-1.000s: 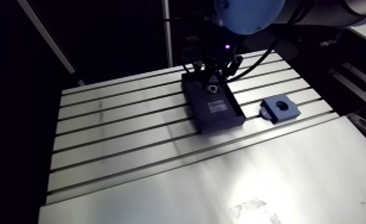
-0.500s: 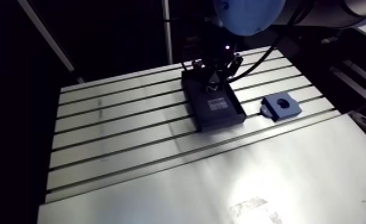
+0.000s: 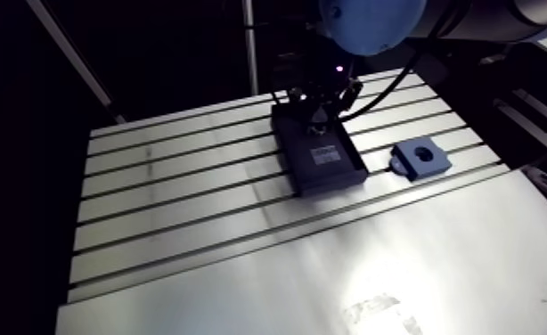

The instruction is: Pick up the bearing and press it into the housing until flush.

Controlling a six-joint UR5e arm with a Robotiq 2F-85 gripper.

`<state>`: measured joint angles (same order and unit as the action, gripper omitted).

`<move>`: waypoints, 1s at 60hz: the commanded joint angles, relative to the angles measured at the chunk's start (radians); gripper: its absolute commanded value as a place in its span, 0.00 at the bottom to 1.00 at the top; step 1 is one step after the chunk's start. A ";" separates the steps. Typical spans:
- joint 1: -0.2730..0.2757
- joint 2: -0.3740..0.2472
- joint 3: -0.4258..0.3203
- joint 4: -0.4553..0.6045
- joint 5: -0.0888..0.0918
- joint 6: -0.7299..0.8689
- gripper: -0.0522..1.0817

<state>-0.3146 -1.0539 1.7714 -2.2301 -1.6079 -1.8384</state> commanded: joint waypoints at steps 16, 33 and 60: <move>0.000 -0.001 0.001 0.003 0.000 -0.002 0.44; 0.000 -0.001 0.000 0.003 0.000 0.000 0.48; 0.002 -0.001 0.006 0.002 -0.002 0.000 0.52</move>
<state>-0.3134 -1.0545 1.7742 -2.2269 -1.6087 -1.8385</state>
